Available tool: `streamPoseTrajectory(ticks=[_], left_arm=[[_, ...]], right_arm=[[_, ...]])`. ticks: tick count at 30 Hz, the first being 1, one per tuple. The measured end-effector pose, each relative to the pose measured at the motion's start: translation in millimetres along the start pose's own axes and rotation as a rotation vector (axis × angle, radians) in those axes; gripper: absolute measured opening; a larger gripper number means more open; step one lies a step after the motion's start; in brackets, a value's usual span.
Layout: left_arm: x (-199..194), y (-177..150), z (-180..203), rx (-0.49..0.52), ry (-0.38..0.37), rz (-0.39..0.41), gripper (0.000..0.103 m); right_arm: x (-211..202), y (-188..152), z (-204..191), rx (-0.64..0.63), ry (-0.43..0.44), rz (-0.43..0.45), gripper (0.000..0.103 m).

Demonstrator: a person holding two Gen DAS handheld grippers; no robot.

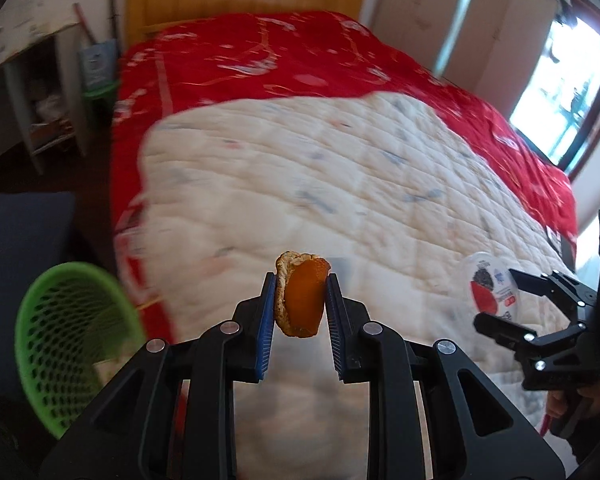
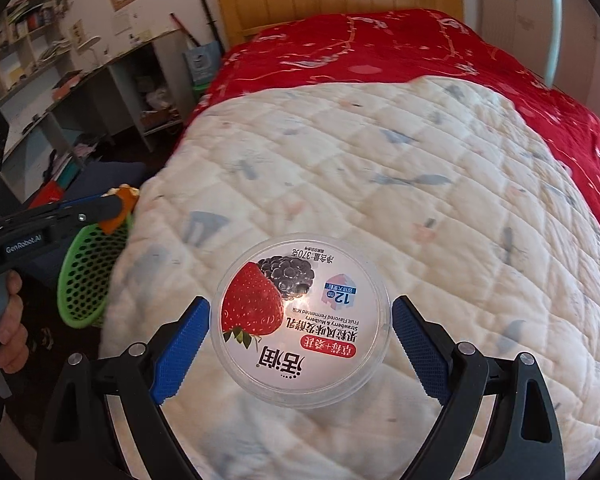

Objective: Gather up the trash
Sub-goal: 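Drop the orange peel into the basket with the left tool while the right tool carries the yogurt cup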

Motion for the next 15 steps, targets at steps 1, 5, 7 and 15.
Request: streamPoseTrajectory(ticks=[1,5,7,15], left_arm=[[-7,-3,-13,-0.011,0.023,0.006,0.023],[-24,-14,-62,-0.063,0.095,0.008,0.023],[-31,-19,-84,-0.084,0.129,0.008,0.023],[-43,-44,-158,-0.172,0.247,-0.015,0.023]], right_arm=[[1,1,-8,-0.008,0.01,0.001,0.088],[6,7,-42,-0.048,0.043,-0.002,0.088],[8,9,-56,-0.063,0.057,-0.003,0.088],[17,21,-111,-0.125,0.108,-0.007,0.088]])
Point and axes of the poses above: each gripper's, at about its wrist camera, not at the fingertips, and x roughly the way its jaws point, z to its right, y to its top, the point moved 2 cm from there along x, roughly the way its jaws point
